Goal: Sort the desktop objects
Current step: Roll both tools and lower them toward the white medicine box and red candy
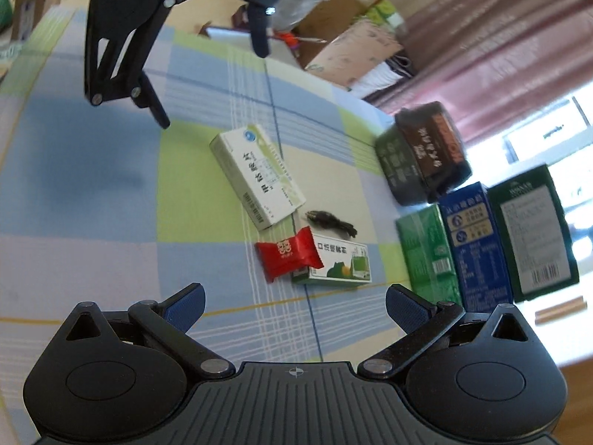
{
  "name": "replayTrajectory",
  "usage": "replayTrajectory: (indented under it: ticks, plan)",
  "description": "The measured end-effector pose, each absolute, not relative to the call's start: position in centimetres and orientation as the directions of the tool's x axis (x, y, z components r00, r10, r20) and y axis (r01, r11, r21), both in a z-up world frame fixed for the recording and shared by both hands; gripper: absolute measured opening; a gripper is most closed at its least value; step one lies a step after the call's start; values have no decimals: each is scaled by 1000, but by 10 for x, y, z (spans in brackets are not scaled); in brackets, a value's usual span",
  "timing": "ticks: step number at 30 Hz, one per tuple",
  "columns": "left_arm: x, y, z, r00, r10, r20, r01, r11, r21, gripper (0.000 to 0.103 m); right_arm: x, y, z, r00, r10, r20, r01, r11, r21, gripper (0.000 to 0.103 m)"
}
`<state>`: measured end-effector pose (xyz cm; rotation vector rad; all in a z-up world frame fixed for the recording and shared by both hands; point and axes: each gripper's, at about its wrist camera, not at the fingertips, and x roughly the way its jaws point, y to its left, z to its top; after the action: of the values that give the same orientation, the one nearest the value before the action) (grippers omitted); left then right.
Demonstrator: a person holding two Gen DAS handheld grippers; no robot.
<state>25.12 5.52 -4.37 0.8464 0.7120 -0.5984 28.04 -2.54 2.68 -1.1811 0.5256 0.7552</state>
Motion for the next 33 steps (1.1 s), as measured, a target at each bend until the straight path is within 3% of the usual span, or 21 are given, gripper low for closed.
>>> replayTrajectory:
  ticks: [14,33]
  plan:
    - [303,45,-87,577,-182,-796,768,453,453,101,322,0,-21,644,227,-731,-755,32,-655,101]
    - [332,39,-97,543,-238,-805,804,425,417,99,352,12,-42,593,258,-763,-790,3,-613,98]
